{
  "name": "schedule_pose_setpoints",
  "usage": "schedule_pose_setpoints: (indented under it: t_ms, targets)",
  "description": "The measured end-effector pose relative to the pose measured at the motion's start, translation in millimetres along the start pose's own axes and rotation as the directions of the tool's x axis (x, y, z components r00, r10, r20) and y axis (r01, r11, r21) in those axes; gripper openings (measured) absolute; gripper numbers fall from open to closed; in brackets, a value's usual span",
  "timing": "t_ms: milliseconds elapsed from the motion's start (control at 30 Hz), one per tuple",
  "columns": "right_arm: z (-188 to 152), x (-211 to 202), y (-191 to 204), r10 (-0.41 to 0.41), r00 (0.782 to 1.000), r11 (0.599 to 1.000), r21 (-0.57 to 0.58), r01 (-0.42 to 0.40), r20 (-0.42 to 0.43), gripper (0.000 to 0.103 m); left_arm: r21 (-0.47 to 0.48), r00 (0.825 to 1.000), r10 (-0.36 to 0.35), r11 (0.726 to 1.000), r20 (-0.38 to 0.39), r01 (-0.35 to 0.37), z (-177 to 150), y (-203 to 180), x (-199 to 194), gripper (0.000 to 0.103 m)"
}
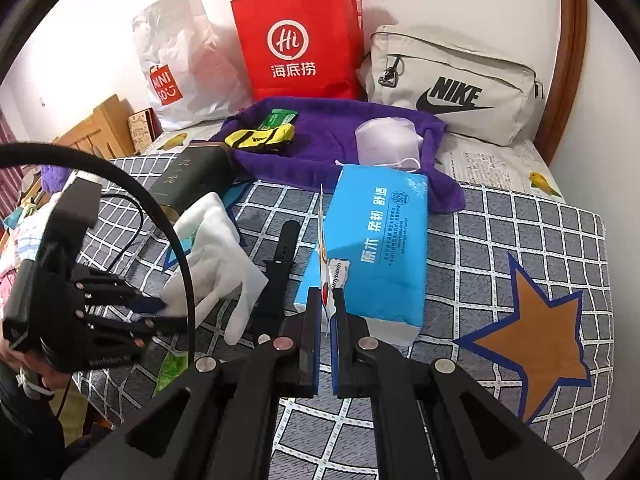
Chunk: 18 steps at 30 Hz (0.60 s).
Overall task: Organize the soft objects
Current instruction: 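Grasp the white glove with the left tool while the right tool lifts the snack packet, then carry the glove with the left tool while the right tool carries the packet to the purple towel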
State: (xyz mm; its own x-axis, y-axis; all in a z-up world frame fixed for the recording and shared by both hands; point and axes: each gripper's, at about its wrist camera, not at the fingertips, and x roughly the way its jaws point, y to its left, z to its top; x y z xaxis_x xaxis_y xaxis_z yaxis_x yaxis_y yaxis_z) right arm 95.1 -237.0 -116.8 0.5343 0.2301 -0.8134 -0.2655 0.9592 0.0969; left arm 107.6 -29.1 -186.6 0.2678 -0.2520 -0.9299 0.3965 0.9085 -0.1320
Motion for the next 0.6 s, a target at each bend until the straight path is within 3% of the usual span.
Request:
schedule_pose_setpoints:
  t_ms: [200, 433, 500, 600]
  targets:
    - [0.1, -7.4, 4.5, 0.017, 1.000, 1.000, -0.009, -0.017, 0.021, 0.004, -0.037, 0.999, 0.032, 0.999, 0.037, -0.030, -12.2, 22.3, -27.1, 0.020]
    - [1.4, -14.6, 9.0, 0.030, 0.999, 0.999, -0.016, -0.029, 0.042, 0.004, -0.107, 0.993, 0.014, 0.994, 0.116, -0.002, -18.6, 43.1, -58.5, 0.020]
    - [1.9, -17.2, 12.7, 0.033, 0.998, 0.999, -0.025, -0.032, 0.045, 0.004, -0.104, 0.989, -0.025, 0.994, 0.144, 0.040, -21.8, 44.6, -72.5, 0.020]
    - [3.5, -20.8, 18.5, 0.038, 0.998, 0.999, -0.039, -0.036, 0.052, 0.004, -0.098, 0.984, -0.012, 0.995, 0.176, 0.029, -26.0, 43.4, -88.3, 0.020]
